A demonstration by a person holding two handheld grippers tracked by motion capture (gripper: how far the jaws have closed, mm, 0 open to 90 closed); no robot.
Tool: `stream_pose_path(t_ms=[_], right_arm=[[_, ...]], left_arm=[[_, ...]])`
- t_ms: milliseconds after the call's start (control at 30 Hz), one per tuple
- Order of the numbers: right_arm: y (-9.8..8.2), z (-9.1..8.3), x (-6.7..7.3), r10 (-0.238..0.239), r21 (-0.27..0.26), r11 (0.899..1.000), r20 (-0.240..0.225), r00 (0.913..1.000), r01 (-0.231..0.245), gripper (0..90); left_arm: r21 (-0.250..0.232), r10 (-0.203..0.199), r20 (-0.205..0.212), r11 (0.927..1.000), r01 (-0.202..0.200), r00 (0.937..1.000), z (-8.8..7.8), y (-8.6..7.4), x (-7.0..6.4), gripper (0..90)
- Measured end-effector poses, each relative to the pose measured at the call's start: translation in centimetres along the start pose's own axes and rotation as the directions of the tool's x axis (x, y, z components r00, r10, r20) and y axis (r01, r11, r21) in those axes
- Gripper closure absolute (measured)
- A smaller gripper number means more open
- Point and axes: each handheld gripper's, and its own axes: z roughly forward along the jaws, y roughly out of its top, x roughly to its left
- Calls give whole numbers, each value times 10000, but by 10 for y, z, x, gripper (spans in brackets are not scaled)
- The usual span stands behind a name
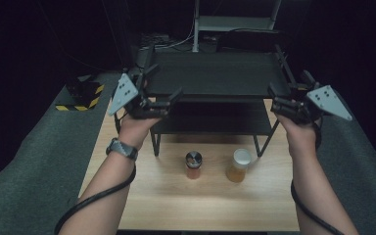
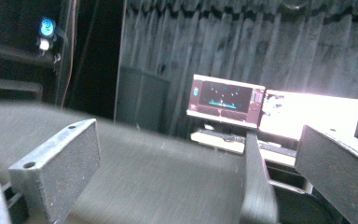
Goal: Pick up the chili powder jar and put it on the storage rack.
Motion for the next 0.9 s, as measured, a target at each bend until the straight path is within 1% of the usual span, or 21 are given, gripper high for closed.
stream_pose_path(t_ms=[33,100,133,167,200,267,333,367,400,433,467,500,533,567,600,633,667,700,733,767,900], right_arm=[[1,-20,15,-662,275,9974,-9,9978,662,0],[-16,-46,26,-698,-117,9975,-638,9955,692,0],[-23,-59,34,-676,145,9975,-1016,9925,695,0],[-30,-71,41,-368,589,9972,-1400,9895,454,0],[-41,-83,50,-43,1025,9945,-1570,9876,206,0],[-65,-103,67,484,2022,9792,-1573,9864,-158,0],[-87,-117,81,810,3018,9526,-1347,9876,-370,0],[-101,-123,86,1155,3862,9206,-1282,9850,-577,0],[-101,-123,86,1155,3862,9206,-1282,9850,-577,0],[-112,-120,86,1642,4875,8701,-1497,9750,-717,0],[-112,-120,86,1642,4875,8701,-1497,9750,-717,0],[-113,-115,85,1828,5405,8388,-1671,9688,-651,0],[-115,-108,86,1848,5881,8079,-1910,9640,-383,0],[-115,-106,88,1709,5992,8004,-1957,9657,-202,0],[-115,-105,90,1560,6065,7951,-1938,9686,-68,0],[-114,-103,92,1450,6178,7863,-1900,9710,34,0],[-114,-103,91,1467,6176,7865,-1882,9711,9,0],[-112,-101,92,1422,6312,7756,-1832,9727,55,0],[-112,-101,92,1422,6312,7756,-1832,9727,55,0],[-110,-101,94,1260,6396,7684,-1850,9746,220,0],[-108,-100,92,1127,6468,7603,-2221,9685,599,0]], left_arm=[[76,63,-88,10000,-63,9999,-13,-4,-6,38],[558,91,-514,9984,-63,9986,-49,-19,-26,38],[790,-33,-559,9968,77,9984,-66,-31,-36,36],[1287,-236,-558,9912,307,9982,-80,-42,-47,33],[1996,-436,-653,9783,558,9969,-93,-51,-59,31],[3303,-900,-985,9365,1178,9911,-112,-68,-83,31],[4155,-1294,-1164,8942,1666,9847,-122,-82,-98,22],[5082,-1288,-1187,8439,1716,9845,-124,-90,-109,18],[5082,-1288,-1187,8439,1716,9845,-124,-90,-109,17],[5830,-1108,-1078,7979,1531,9880,-122,-94,-114,17],[5830,-1108,-1078,7979,1531,9880,-122,-94,-114,16],[6091,-1027,-1086,7792,1478,9888,-120,-97,-115,16],[6241,-1013,-1111,7671,1487,9886,-119,-98,-115,14],[6364,-1048,-1202,7551,1576,9872,-117,-96,-115,17],[6369,-1105,-1346,7516,1714,9847,-116,-96,-114,16],[6495,-1113,-1444,7390,1790,9832,-113,-95,-113,14],[6595,-1131,-1483,7290,1835,9825,-111,-94,-113,14],[6763,-1094,-1450,7145,1792,9834,-108,-92,-112,17],[6763,-1094,-1450,7145,1792,9834,-108,-92,-112,16],[6814,-1031,-1438,7110,1740,9842,-106,-91,-113,16],[6956,-713,-1203,7055,1353,9902,-104,-90,-117,12]])
